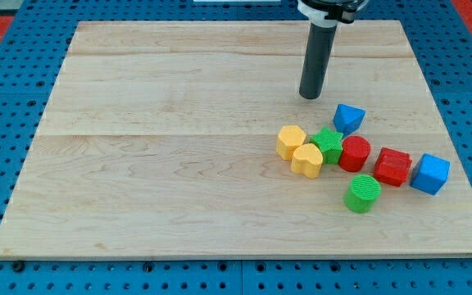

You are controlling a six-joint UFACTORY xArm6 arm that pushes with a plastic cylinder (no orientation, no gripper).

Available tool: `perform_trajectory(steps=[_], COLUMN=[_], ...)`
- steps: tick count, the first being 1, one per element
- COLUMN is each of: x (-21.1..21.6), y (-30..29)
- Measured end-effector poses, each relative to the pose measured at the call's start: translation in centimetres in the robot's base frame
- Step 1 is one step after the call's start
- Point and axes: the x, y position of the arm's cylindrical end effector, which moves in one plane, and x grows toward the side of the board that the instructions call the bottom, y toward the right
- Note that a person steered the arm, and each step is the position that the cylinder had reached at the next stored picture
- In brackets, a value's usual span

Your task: Push the cube towards the top along with red blocks

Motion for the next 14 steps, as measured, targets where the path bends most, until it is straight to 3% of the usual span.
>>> perform_trajectory(steps=[2,3,4,5,6,7,8,10,12,14], x=[-0.1,-3.9,-5.2,0.9,9.8,15.8,16.2,15.2,11.2,9.8], y=[-0.3,6.9,14.4,20.2,21.0,18.9,16.8,4.8,4.8,7.4])
